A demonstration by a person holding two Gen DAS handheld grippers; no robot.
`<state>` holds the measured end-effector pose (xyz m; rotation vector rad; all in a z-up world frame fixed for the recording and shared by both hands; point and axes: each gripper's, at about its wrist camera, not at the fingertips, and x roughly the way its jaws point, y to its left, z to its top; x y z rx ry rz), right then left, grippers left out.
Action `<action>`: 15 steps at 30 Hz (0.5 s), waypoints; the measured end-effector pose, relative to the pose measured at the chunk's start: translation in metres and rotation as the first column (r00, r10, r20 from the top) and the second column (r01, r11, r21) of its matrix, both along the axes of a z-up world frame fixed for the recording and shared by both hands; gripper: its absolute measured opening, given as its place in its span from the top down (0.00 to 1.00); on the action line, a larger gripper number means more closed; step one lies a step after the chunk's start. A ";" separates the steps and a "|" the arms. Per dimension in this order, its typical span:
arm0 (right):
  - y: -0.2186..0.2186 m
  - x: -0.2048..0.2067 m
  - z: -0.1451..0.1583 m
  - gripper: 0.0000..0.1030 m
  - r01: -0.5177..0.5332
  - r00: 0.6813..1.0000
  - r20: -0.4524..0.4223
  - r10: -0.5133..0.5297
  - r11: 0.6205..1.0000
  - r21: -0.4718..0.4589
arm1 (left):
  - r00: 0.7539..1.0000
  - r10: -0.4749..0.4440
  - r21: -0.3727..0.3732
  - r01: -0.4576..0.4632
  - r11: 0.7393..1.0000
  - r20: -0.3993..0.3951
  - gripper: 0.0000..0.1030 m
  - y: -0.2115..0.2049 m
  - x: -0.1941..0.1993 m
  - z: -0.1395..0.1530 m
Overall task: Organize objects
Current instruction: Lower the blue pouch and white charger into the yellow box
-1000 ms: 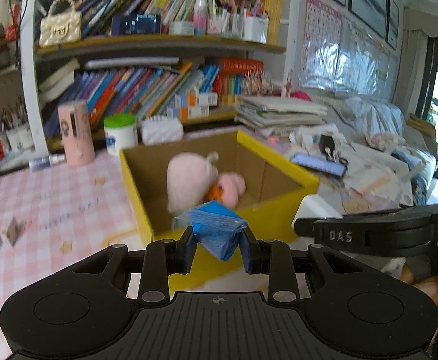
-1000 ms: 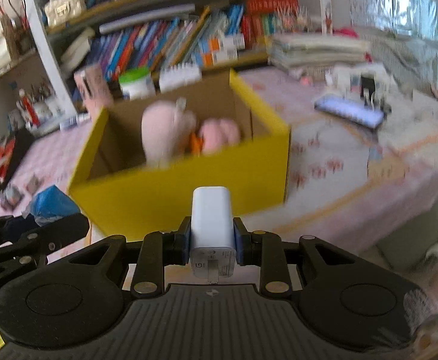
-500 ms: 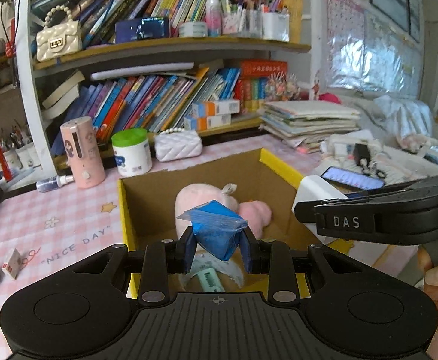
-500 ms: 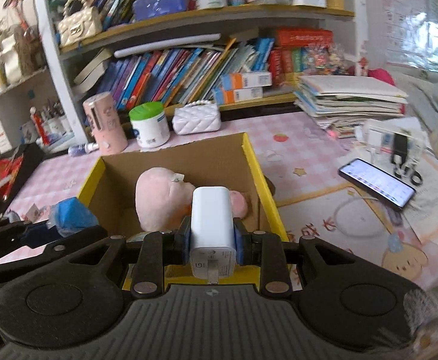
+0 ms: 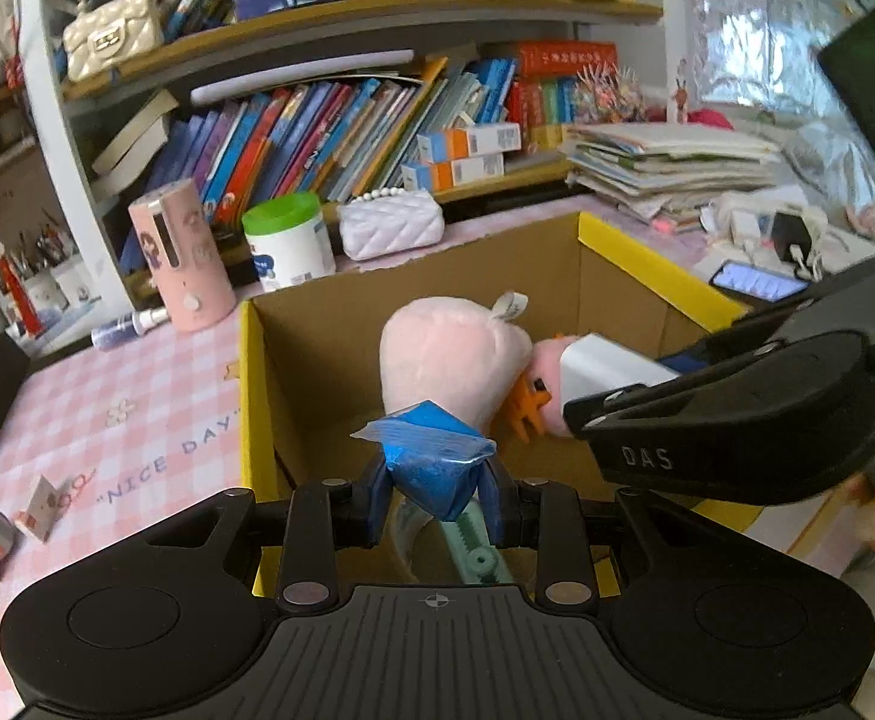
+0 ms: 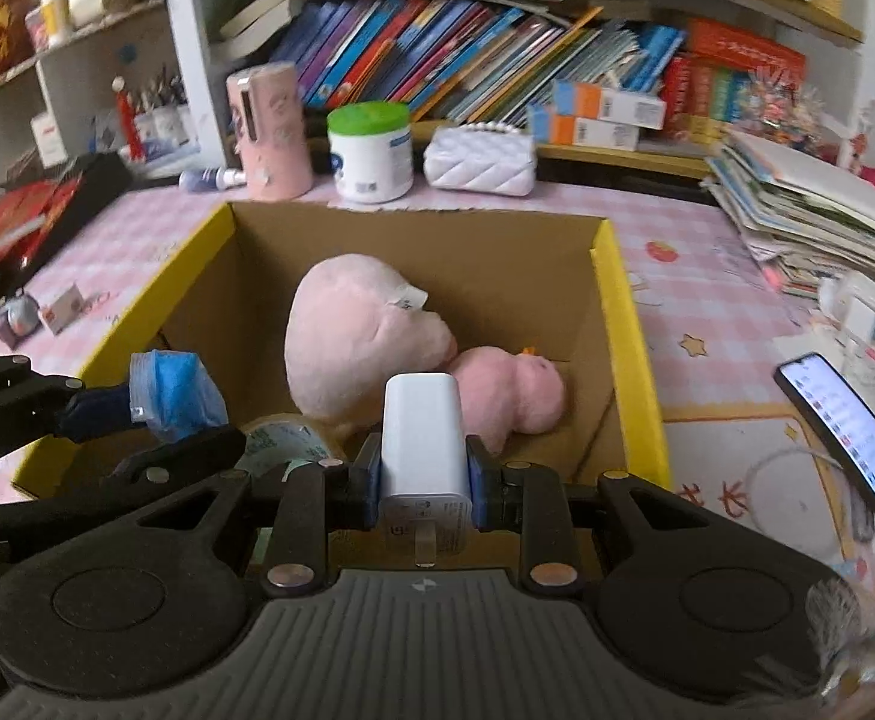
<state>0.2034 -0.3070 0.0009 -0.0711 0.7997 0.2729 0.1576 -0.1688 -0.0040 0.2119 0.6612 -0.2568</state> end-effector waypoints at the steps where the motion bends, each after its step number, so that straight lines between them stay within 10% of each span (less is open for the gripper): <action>1: -0.001 0.004 -0.002 0.76 -0.002 1.000 -0.011 0.002 1.000 0.004 | 1.000 0.004 0.004 -0.004 1.000 -0.003 0.72 0.000 0.001 -0.001; 8: -0.008 0.028 -0.030 0.76 0.007 0.979 -0.203 0.005 0.998 0.054 | 0.998 0.016 -0.015 -0.017 1.000 -0.055 0.72 0.002 0.010 -0.006; 15: -0.006 0.027 -0.032 0.76 -0.008 0.978 -0.210 0.019 0.998 0.055 | 0.998 0.032 -0.026 -0.033 0.999 -0.058 0.69 0.003 0.012 -0.006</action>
